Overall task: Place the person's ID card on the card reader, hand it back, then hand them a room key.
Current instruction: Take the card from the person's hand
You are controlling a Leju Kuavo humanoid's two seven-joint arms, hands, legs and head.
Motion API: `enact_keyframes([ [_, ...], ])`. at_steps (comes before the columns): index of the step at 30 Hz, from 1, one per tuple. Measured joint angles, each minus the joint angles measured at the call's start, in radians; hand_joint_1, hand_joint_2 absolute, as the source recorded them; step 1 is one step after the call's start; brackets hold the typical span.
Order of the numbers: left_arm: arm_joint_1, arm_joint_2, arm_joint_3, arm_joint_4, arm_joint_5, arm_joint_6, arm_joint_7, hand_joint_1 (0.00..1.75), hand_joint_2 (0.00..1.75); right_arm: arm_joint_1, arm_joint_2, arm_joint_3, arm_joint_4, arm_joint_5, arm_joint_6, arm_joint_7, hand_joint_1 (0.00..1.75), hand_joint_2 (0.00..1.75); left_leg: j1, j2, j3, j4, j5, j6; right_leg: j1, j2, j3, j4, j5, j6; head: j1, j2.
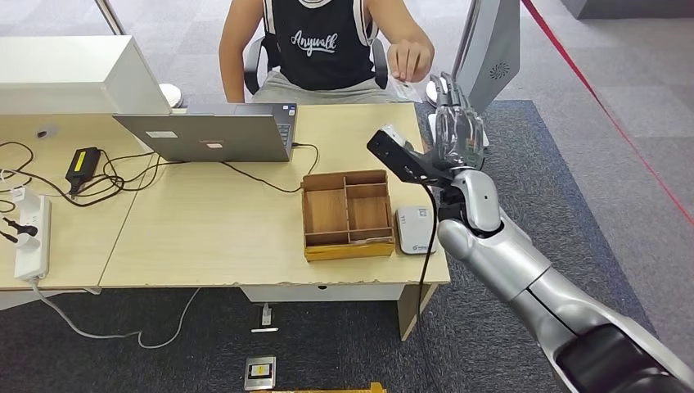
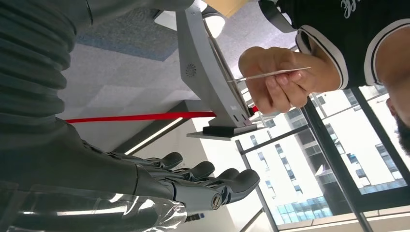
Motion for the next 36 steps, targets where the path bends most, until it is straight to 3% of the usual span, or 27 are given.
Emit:
enact_keyframes([
  [11, -0.015, 0.0, -0.015, 0.0, -0.021, -0.017, 0.005, 0.0, 0.0, -0.086, 0.092, 0.061, 0.18, 0.026, 0.012, -0.006, 0.0, 1.75, 0.0, 0.0, 0.0, 0.0, 0.0, 0.0, 0.0, 0.0, 0.0, 0.0, 0.0, 0.0, 0.0, 0.0],
  [28, -0.014, 0.0, -0.033, 0.0, -0.039, -0.021, 0.007, 0.0, 0.0, -0.125, 0.13, 0.098, 0.346, 0.009, 0.014, 0.017, 0.0, 1.75, 0.0, 0.0, 0.0, 0.0, 0.0, 0.0, 0.0, 0.0, 0.0, 0.0, 0.0, 0.0, 0.0, 0.0],
  [29, -0.014, 0.0, -0.035, 0.0, -0.04, -0.021, 0.006, 0.0, 0.0, -0.125, 0.131, 0.099, 0.353, 0.004, 0.012, 0.014, 0.23, 1.75, 0.0, 0.0, 0.0, 0.0, 0.0, 0.0, 0.0, 0.0, 0.0, 0.0, 0.0, 0.0, 0.0, 0.0],
  [32, -0.014, 0.0, -0.038, 0.0, -0.042, -0.022, 0.005, 0.0, 0.0, -0.125, 0.135, 0.101, 0.37, -0.007, 0.001, 0.007, 1.45, 1.75, 0.0, 0.0, 0.0, 0.0, 0.0, 0.0, 0.0, 0.0, 0.0, 0.0, 0.0, 0.0, 0.0, 0.0],
  [33, -0.014, 0.0, -0.038, 0.0, -0.043, -0.022, 0.004, 0.0, 0.0, -0.125, 0.136, 0.101, 0.375, -0.009, -0.004, 0.004, 1.66, 1.75, 0.0, 0.0, 0.0, 0.0, 0.0, 0.0, 0.0, 0.0, 0.0, 0.0, 0.0, 0.0, 0.0, 0.0],
  [36, -0.014, 0.0, -0.038, 0.0, -0.045, -0.022, 0.003, 0.0, 0.0, -0.126, 0.139, 0.101, 0.387, -0.016, -0.015, -0.002, 1.75, 1.75, 0.0, 0.0, 0.0, 0.0, 0.0, 0.0, 0.0, 0.0, 0.0, 0.0, 0.0, 0.0, 0.0, 0.0],
])
